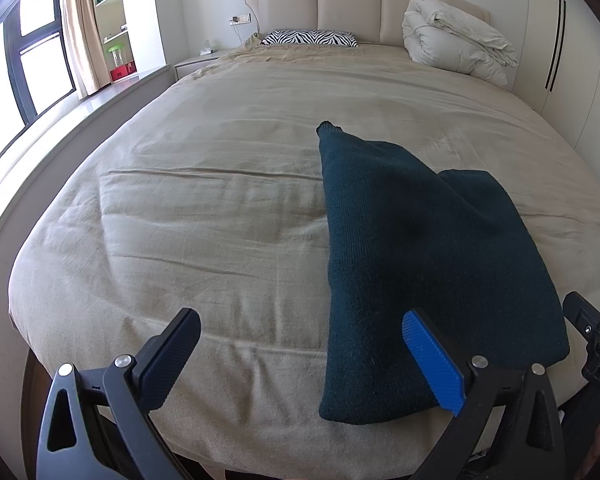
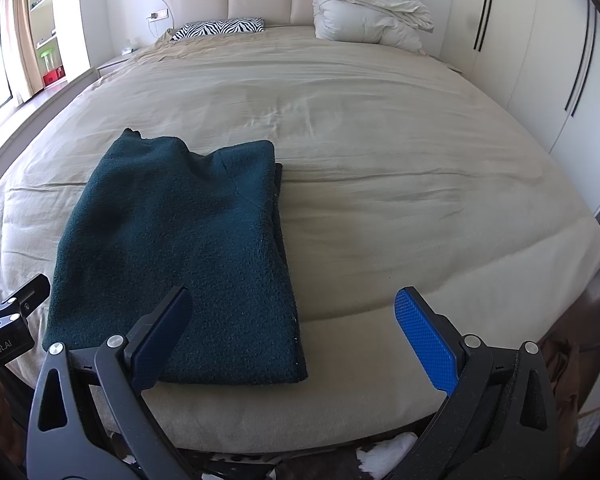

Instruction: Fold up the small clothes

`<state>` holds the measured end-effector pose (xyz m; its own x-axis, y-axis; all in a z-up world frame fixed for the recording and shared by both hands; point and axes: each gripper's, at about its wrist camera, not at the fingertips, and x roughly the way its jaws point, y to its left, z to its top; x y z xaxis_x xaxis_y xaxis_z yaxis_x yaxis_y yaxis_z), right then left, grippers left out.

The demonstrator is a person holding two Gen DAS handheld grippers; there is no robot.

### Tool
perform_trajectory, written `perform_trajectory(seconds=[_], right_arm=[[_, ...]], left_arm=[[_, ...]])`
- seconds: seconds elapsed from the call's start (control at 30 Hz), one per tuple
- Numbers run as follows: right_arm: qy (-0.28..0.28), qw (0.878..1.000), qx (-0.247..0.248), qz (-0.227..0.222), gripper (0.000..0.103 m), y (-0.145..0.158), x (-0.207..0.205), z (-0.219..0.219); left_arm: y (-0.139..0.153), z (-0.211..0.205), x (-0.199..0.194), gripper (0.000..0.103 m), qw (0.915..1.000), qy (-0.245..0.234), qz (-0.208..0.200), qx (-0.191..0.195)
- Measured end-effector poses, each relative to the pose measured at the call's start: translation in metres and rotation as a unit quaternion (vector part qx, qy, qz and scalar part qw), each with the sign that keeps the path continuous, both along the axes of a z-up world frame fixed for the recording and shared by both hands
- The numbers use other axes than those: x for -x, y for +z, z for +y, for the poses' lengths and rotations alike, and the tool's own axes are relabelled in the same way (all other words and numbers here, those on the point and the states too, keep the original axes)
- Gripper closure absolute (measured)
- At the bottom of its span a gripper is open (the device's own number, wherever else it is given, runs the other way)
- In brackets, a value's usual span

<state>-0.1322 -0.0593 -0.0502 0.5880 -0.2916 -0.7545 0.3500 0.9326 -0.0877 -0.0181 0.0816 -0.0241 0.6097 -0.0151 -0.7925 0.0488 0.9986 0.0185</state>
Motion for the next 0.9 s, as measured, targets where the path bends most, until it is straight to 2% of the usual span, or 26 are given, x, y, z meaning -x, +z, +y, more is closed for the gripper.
perform_trajectory(seconds=[0.9], right_arm=[[-0.002, 1.000, -0.004, 0.001, 0.000, -0.0028, 0.0009, 0.0016]], left_arm=[[-0.0016, -0.0006, -0.0014, 0.000, 1.0000, -0.002, 0.002, 0.001]])
